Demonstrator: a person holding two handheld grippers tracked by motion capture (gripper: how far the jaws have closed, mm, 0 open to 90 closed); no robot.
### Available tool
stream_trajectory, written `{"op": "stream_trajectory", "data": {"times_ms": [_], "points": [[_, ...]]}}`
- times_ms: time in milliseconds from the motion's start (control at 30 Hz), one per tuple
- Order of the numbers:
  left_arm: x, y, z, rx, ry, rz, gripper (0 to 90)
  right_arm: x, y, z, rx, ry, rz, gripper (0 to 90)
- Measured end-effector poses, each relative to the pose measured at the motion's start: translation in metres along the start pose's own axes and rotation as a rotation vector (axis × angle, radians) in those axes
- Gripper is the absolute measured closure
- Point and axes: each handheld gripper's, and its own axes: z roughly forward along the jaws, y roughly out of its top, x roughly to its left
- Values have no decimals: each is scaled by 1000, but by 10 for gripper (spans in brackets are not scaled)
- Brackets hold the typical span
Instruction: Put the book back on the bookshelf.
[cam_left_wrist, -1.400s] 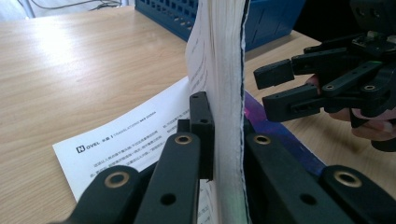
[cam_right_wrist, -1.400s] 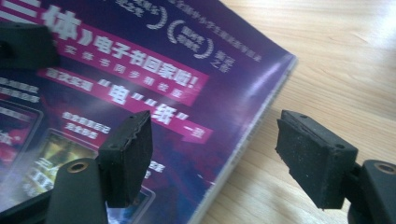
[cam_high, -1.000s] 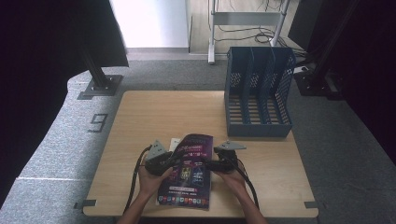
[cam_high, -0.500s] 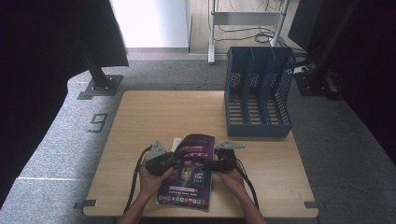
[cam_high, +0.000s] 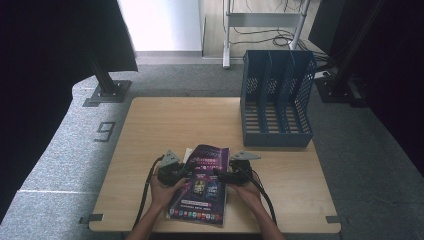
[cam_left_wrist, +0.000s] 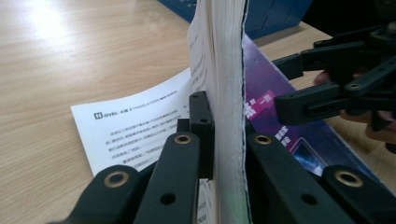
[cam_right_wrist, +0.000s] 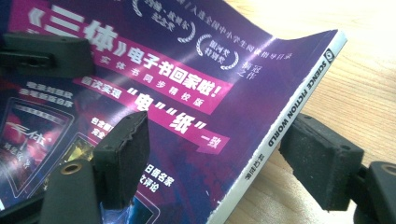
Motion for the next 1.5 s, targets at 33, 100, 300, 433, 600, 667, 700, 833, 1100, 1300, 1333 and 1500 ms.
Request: {"op": "stream_trajectory", "data": {"times_ms": [33,100,300,433,600,667,700,833,1100,1300,1333,1500], "points": [[1,-1,1,6,6,-3,863,0,0,0,-1,0,-1,243],[3,-3,4,19,11,-4,862,1,0,0,0,1,-3,246],[10,-11,14,63,13,-25,859,-1,0,1,11,6,8,261],[10,-12,17,77,16,-26,859,0,0,2,13,3,1,263],[11,-14,19,91,15,-33,857,0,0,5,22,-2,-6,264],[13,-14,21,97,13,-36,856,0,0,6,26,-2,-8,264],[13,-15,21,98,12,-39,856,0,0,7,30,-2,-8,263],[16,-16,23,108,8,-54,850,-2,0,10,40,-7,-9,265],[18,-17,24,114,2,-68,847,-6,2,18,57,-13,-12,271],[18,-17,25,117,2,-67,846,-8,3,26,63,-15,-8,279],[18,-17,25,117,2,-67,846,-8,3,26,62,-16,-7,280],[18,-17,24,117,1,-68,843,-9,9,30,71,-14,1,285]]}}
